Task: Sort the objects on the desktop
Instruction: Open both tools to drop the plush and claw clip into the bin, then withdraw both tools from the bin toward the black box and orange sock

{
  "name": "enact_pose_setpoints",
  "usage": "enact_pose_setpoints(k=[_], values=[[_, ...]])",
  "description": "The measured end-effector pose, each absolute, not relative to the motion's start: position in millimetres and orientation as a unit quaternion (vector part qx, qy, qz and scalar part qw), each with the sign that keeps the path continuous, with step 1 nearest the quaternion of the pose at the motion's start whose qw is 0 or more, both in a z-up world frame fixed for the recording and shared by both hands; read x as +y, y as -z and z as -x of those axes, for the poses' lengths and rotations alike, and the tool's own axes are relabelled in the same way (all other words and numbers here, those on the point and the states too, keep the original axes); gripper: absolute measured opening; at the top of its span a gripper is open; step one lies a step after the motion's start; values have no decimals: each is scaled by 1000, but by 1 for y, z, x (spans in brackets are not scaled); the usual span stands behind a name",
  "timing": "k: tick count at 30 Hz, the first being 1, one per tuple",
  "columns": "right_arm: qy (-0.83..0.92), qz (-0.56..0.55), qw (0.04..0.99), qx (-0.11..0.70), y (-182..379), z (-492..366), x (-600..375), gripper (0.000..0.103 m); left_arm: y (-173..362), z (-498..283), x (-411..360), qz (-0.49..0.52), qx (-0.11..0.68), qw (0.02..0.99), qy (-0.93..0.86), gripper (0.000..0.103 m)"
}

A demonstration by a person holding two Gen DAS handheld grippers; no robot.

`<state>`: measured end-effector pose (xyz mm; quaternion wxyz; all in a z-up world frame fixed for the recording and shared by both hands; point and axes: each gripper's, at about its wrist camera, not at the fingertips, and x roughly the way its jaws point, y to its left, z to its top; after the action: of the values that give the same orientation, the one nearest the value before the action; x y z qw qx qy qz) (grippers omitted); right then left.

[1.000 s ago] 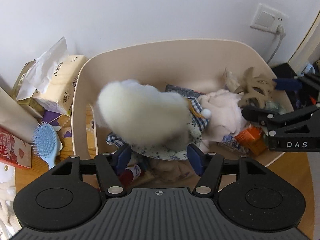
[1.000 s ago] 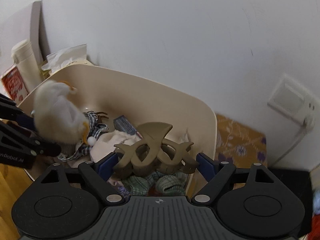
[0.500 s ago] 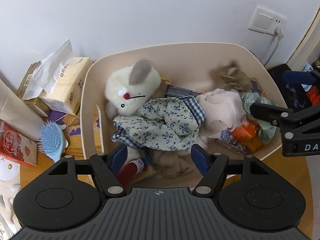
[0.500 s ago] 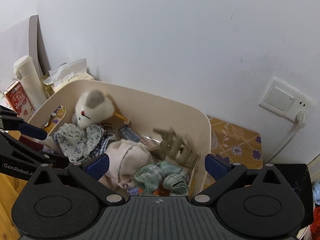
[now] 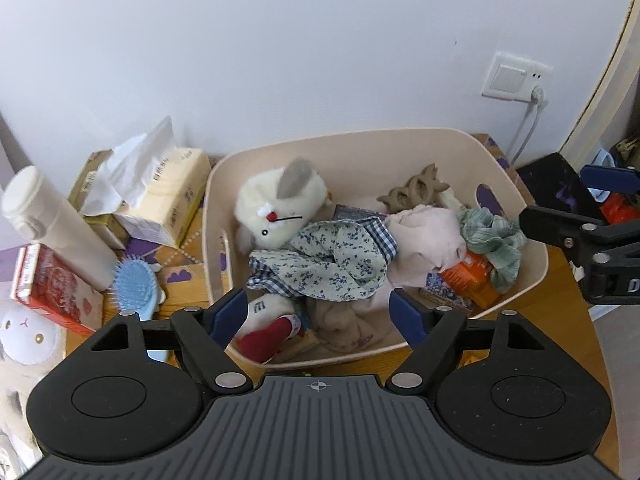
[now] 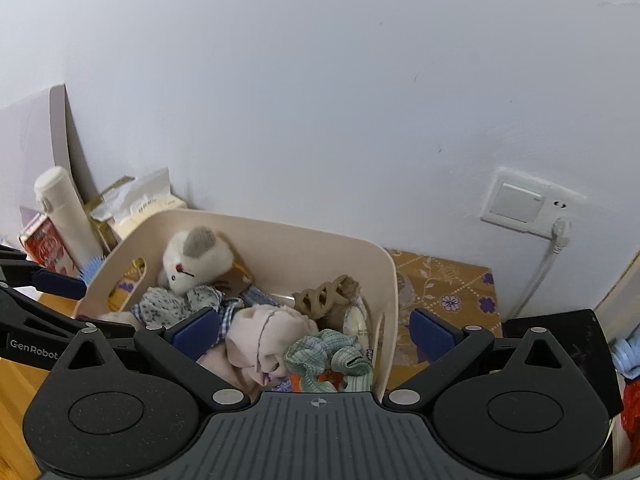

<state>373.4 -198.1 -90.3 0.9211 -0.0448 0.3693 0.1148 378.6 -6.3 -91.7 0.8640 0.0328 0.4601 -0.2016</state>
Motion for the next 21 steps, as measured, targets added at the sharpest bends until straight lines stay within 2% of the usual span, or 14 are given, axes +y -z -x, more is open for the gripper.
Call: enact_pose_setpoints(k=[21], values=[[-110,-3,941,319,40,-273,-206,103,66,-294,67,-6,422,883,206,82]])
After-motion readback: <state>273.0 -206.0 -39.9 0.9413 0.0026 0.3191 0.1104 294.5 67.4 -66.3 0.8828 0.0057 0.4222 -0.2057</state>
